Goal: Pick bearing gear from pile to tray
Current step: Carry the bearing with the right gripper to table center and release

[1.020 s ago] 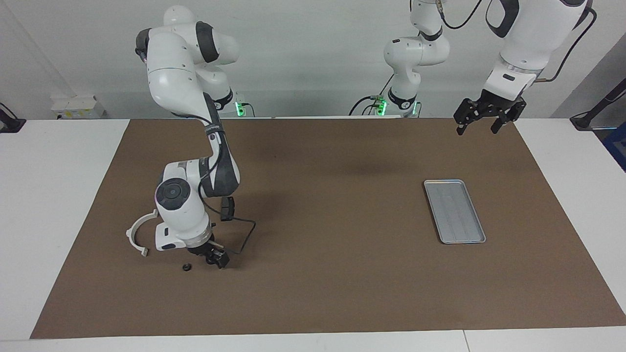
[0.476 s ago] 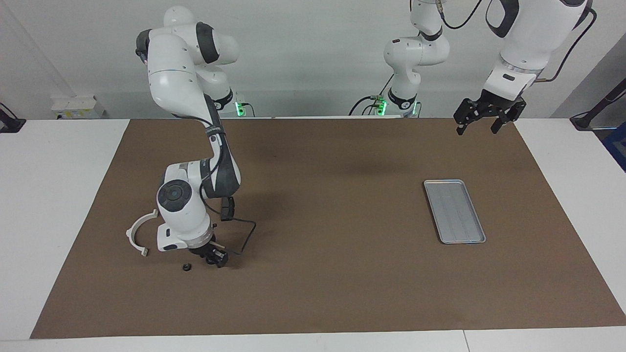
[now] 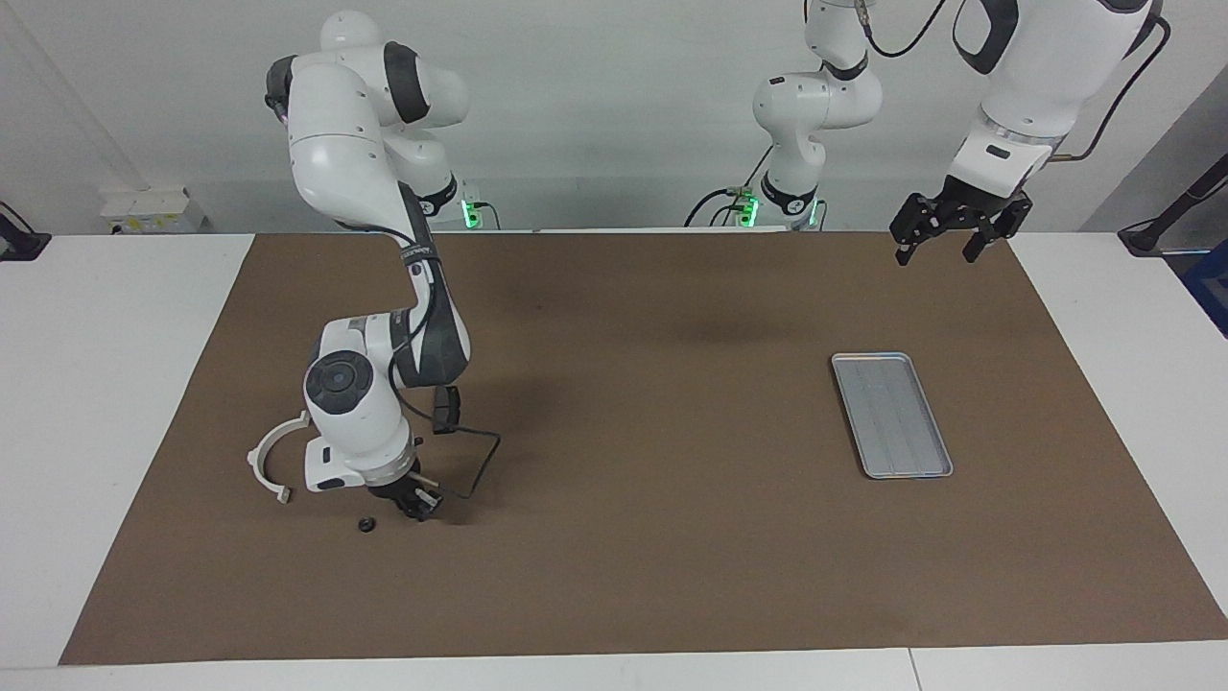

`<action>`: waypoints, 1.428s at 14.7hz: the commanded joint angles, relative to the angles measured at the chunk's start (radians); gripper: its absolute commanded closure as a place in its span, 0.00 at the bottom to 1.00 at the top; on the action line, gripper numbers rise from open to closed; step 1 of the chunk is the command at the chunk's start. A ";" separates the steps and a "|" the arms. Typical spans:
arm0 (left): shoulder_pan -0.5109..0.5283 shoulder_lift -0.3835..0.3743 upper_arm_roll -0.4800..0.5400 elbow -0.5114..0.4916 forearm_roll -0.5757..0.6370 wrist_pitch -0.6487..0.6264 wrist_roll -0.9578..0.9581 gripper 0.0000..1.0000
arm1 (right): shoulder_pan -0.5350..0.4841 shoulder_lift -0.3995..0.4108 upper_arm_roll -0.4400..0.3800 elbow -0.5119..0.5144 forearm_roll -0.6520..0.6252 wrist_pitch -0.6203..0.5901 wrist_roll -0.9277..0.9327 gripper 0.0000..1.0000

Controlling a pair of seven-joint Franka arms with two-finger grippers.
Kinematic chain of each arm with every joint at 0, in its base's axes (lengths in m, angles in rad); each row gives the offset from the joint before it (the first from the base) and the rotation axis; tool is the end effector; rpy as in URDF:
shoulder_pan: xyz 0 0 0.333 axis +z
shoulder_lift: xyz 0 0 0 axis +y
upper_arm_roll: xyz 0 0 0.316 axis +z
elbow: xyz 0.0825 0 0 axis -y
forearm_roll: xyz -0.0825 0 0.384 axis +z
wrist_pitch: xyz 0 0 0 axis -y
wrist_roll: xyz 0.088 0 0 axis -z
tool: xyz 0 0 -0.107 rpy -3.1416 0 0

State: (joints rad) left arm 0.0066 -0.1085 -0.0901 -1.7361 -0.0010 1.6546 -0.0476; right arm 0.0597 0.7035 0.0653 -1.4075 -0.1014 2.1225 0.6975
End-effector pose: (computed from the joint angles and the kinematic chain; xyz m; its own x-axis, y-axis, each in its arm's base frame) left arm 0.5248 -0.0465 0.6118 0.9990 -0.0355 0.0269 -0.0353 -0.9993 -0.0075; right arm 0.7244 0.0770 0.2887 0.8596 -0.5096 0.0383 -0.5107 -0.8594 0.0263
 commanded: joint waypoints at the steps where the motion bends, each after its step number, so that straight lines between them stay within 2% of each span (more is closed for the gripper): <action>1: -0.005 -0.030 0.006 -0.026 -0.002 -0.001 0.003 0.00 | -0.006 -0.018 0.013 0.079 -0.014 -0.146 -0.047 1.00; 4: -0.005 -0.030 0.006 -0.026 -0.002 -0.001 0.003 0.00 | -0.003 -0.114 0.031 0.097 -0.009 -0.307 -0.121 1.00; 7: -0.005 -0.030 0.006 -0.026 -0.002 -0.001 0.003 0.00 | 0.026 -0.186 0.103 0.114 -0.004 -0.438 -0.084 1.00; 10: -0.005 -0.030 0.006 -0.026 -0.002 -0.001 0.003 0.00 | 0.158 -0.207 0.117 0.180 0.025 -0.516 0.206 1.00; 13: -0.005 -0.030 0.006 -0.026 -0.002 -0.001 0.003 0.00 | 0.291 -0.203 0.117 0.167 0.061 -0.396 0.511 1.00; 17: -0.005 -0.030 0.006 -0.026 -0.002 -0.001 0.003 0.00 | 0.397 -0.187 0.117 0.090 0.055 -0.248 0.703 1.00; 21: -0.005 -0.030 0.006 -0.026 -0.002 -0.001 0.003 0.00 | 0.488 -0.037 0.114 0.096 -0.050 -0.101 0.841 1.00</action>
State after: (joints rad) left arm 0.0066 -0.1085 -0.0901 -1.7361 -0.0010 1.6546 -0.0476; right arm 0.5197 0.5962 0.1832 -1.3181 -0.0943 1.9457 1.4755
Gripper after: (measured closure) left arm 0.000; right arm 0.652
